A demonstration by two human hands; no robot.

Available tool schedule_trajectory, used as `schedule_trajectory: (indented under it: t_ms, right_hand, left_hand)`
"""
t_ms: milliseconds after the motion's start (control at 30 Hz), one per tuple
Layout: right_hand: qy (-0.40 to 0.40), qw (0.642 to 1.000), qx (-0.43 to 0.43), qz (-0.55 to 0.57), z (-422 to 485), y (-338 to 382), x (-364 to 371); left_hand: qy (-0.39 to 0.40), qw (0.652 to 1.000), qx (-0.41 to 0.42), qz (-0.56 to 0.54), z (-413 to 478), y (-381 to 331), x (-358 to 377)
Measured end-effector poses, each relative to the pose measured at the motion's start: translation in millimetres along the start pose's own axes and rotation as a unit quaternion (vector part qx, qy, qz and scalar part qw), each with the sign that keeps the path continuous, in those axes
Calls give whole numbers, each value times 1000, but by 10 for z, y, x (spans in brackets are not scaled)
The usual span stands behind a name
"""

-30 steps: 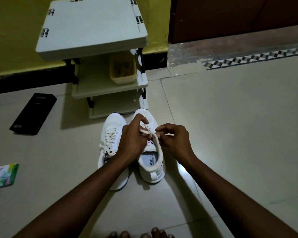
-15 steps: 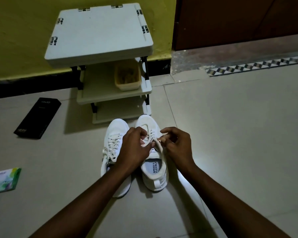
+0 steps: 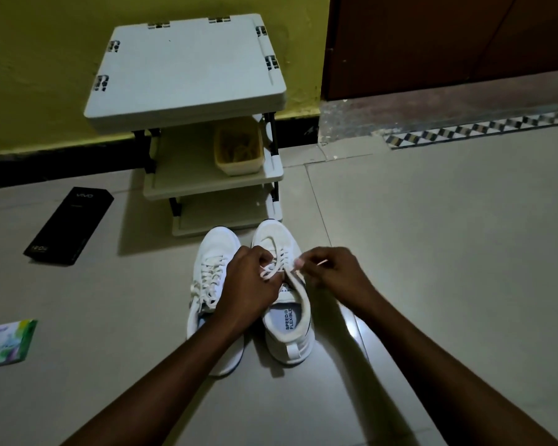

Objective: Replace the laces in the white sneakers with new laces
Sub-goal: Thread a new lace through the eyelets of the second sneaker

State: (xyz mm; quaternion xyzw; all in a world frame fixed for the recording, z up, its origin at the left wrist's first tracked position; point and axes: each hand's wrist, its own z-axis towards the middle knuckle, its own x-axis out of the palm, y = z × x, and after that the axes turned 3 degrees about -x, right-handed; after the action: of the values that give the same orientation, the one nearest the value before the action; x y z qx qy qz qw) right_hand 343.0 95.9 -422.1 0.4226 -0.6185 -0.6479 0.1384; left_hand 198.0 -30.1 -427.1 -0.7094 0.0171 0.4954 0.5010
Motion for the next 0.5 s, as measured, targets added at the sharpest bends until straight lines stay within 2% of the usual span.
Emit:
schedule_trajectory:
  t_ms: [67, 300, 400, 500]
  right_hand:
    - [-6, 999, -23, -26, -30, -24, 95]
    - [-70, 994, -57, 55, -41, -24, 206]
    - [-119, 985, -28, 121, -50, -61, 232]
    - [-143, 958, 29, 248, -30, 9, 220]
  left_hand:
    - [0, 1000, -2, -5, -6, -1, -1]
    - [14, 1000, -19, -2, -40, -41, -17]
    - [36, 999, -22, -4, -95, -44, -3]
    - [40, 999, -28, -5, -112, -45, -2]
